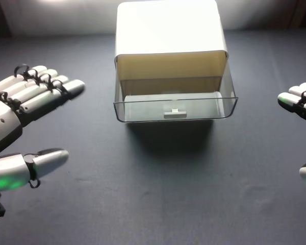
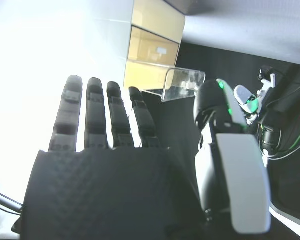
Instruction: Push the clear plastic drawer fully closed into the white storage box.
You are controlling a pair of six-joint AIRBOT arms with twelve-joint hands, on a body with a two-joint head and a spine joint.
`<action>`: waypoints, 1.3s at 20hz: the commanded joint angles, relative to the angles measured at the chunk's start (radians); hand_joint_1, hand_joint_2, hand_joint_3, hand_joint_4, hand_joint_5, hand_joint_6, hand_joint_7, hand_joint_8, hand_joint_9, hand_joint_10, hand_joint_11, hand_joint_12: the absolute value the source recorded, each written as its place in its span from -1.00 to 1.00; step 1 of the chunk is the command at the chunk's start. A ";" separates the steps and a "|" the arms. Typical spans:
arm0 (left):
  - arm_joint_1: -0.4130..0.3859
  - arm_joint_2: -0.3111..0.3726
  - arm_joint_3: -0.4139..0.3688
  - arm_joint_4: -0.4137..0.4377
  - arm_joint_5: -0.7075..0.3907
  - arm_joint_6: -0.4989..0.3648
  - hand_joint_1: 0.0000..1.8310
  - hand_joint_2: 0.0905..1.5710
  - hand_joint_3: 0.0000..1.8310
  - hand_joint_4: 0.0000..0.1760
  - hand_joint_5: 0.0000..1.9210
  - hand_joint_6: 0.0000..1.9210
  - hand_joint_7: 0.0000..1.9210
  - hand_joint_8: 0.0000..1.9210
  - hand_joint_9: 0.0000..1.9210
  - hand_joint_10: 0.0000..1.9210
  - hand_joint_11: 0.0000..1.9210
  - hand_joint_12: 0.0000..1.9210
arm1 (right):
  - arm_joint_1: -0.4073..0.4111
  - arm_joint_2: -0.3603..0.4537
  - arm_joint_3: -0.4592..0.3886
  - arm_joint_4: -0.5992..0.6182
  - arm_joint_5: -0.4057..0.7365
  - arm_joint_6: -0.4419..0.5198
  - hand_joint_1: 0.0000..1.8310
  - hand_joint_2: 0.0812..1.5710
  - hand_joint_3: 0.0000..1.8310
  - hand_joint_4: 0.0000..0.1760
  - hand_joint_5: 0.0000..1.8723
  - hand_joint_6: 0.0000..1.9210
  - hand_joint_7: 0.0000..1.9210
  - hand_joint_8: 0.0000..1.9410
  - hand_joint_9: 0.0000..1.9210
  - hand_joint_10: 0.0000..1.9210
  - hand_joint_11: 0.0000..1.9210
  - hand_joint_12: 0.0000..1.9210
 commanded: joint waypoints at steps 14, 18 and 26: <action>0.005 0.003 0.006 -0.038 -0.132 -0.006 -0.41 0.77 -0.99 -0.88 -1.00 -1.00 -1.00 -1.00 -1.00 -1.00 -1.00 -1.00 | -0.020 -0.017 0.005 -0.089 0.074 0.113 -0.72 0.74 -1.00 -1.00 -1.00 -1.00 -1.00 -1.00 -1.00 -1.00 -1.00 -1.00; 0.008 0.003 0.006 -0.052 -0.147 -0.003 -0.47 0.80 -0.99 -1.00 -1.00 -1.00 -1.00 -1.00 -1.00 -1.00 -1.00 -1.00 | -0.009 -0.052 0.016 -0.156 0.043 0.174 -0.70 0.79 -1.00 -1.00 -0.97 -0.99 -0.97 -0.99 -0.89 -0.97 -1.00 -0.39; 0.032 0.013 -0.001 -0.085 -0.173 0.004 -0.33 0.78 -1.00 -0.86 -1.00 -1.00 -1.00 -1.00 -1.00 -1.00 -1.00 -1.00 | 0.130 -0.189 0.094 -0.339 -0.082 0.306 -0.60 0.77 -1.00 -1.00 -0.93 -1.00 -0.91 -1.00 -0.83 -0.99 -1.00 -0.28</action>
